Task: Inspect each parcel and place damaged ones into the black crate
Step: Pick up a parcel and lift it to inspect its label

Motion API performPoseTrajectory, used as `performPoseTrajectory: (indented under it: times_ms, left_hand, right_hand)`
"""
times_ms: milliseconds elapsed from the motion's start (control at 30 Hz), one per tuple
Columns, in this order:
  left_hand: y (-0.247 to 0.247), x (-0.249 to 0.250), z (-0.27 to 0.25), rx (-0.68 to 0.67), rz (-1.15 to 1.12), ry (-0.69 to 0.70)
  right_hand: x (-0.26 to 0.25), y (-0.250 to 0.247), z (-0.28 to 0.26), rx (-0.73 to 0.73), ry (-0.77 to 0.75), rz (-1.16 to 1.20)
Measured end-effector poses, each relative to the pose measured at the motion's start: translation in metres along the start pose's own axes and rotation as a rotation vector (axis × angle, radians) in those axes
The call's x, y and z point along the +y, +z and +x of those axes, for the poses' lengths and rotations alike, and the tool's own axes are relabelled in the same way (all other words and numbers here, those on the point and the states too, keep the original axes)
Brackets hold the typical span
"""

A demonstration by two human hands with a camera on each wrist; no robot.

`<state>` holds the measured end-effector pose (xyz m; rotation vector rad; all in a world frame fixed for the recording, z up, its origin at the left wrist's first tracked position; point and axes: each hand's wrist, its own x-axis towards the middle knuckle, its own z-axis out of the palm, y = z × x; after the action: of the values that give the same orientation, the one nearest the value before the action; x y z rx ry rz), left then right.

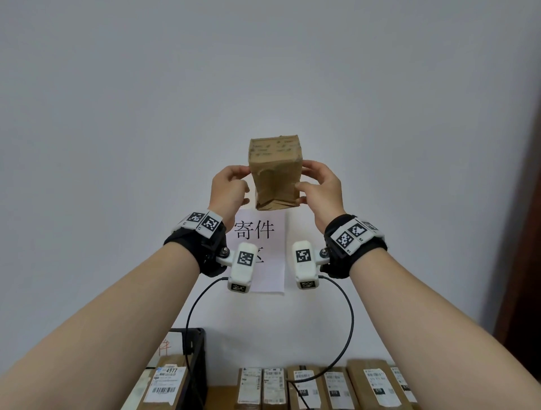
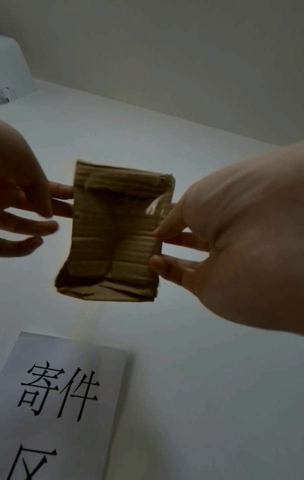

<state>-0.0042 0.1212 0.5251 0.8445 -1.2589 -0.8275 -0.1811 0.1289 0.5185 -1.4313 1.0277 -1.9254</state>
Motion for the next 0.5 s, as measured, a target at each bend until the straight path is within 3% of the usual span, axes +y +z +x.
performPoseTrajectory:
  times_ms: [200,500]
  left_hand:
    - [0.0012,0.0018,-0.0010,-0.008,-0.153,-0.080]
    - [-0.0036,-0.0010,0.0010,0.004,-0.173,-0.078]
  right_hand:
    - [0.0069,0.0029,0.0036,0.037,0.058,0.030]
    - [0.0066,0.0059,0.0000,0.048,0.075,0.106]
